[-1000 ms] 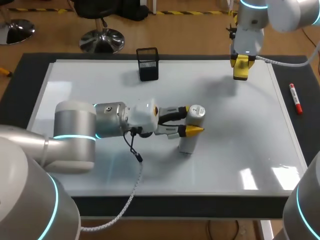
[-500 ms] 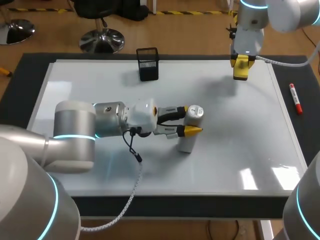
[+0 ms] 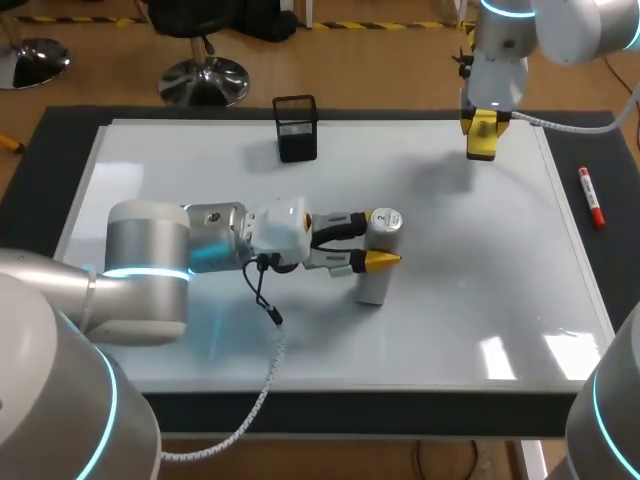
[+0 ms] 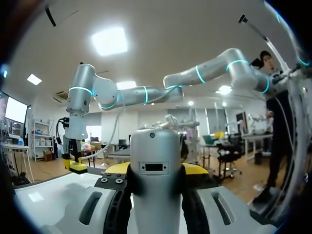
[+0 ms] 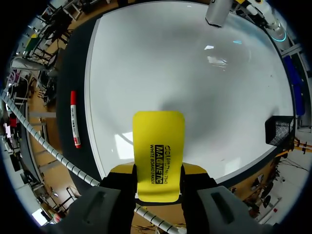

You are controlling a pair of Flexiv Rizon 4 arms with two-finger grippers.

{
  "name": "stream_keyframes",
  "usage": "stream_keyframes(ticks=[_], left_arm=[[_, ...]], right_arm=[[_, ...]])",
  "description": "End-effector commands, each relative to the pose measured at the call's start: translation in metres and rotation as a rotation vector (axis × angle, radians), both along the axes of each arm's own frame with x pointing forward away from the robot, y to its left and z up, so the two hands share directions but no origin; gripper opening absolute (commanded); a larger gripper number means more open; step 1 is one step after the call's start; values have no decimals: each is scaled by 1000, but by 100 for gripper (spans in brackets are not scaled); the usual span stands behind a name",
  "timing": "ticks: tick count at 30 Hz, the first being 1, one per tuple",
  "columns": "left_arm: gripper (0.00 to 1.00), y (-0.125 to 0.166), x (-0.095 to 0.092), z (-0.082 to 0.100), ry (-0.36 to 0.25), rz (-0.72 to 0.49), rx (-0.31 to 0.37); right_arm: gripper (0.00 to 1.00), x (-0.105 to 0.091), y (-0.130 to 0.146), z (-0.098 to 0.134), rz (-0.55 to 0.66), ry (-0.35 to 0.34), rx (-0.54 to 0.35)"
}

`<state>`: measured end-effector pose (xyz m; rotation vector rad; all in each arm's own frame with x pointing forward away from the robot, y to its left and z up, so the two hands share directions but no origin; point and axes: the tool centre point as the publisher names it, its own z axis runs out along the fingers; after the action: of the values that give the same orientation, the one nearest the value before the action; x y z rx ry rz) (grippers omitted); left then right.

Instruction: Pick up the inspection probe, press it on each red-marked spot on the whiteboard one by one, put down the probe, pick up the eraser, and wipe off all the red marks.

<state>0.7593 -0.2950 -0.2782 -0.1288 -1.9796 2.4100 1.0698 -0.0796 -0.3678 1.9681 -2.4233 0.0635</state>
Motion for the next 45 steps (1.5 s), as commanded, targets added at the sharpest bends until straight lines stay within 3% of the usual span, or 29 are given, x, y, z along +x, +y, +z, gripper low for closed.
stream_keyframes(ticks=[1,27,45], left_arm=[[0,0,-2,-4,0,2,8],[0,1,-2,-3,-7,-1,28],[0,19,12,26,-32,47,-26]], right_arm=[[0,1,-1,1,3,0,-4],[0,1,-1,1,3,0,-4],[0,1,-1,1,3,0,-4]])
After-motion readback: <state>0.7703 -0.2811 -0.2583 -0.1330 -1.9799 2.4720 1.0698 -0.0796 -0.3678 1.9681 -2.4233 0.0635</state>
